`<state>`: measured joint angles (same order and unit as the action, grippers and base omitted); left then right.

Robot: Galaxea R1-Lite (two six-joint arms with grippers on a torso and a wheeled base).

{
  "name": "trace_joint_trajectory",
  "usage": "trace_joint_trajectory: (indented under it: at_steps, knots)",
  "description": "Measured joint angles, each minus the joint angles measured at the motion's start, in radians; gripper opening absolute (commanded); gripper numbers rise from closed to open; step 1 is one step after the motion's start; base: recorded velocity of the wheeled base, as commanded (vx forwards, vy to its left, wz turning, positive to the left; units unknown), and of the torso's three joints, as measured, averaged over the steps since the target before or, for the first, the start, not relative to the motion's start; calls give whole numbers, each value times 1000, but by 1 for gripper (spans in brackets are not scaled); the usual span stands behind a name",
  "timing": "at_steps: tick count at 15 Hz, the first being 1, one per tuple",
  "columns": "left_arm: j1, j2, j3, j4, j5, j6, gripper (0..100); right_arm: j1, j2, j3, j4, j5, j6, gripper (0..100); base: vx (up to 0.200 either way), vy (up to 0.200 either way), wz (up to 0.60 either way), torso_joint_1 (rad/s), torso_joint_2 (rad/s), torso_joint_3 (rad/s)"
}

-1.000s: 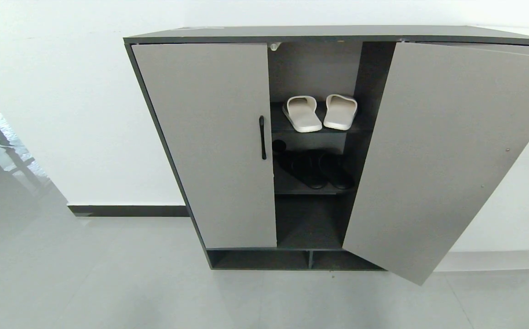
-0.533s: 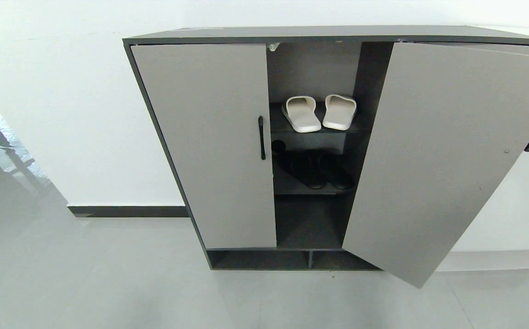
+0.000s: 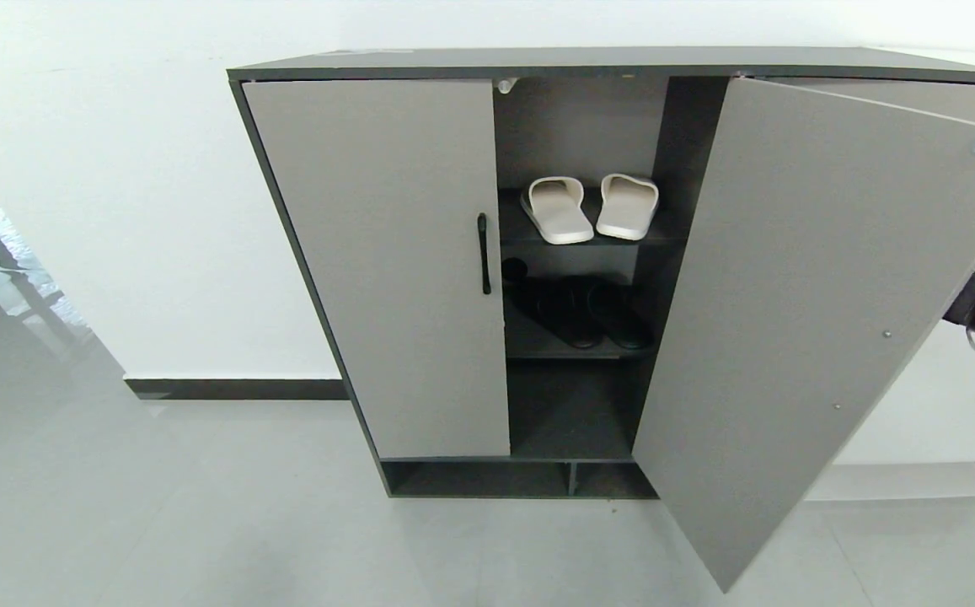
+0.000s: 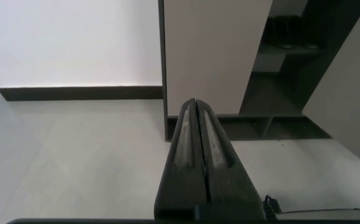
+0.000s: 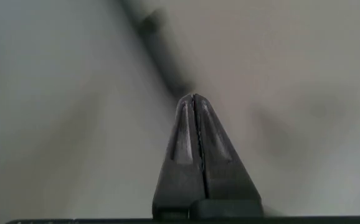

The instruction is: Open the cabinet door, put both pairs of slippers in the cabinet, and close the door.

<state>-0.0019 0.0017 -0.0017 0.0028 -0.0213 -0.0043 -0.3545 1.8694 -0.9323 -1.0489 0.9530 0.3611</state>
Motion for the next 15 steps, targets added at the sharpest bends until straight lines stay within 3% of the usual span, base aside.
trace_joint_trajectory:
  at_steps: [2,7,13,15]
  knots:
    - [0,0,0,0,0,0,0,51,-10,30,-1,-7,-10,0,0,0,0,0,0,0]
    - [0,0,0,0,0,0,0,315,7,74,-1,-314,-127,0,0,0,0,0,0,0]
    - [0,0,0,1,0,0,0,587,3,157,-96,-374,-140,0,0,0,0,0,0,0]
    - [1,0,0,0,0,0,0,660,14,149,-100,-483,-141,0,0,0,0,0,0,0]
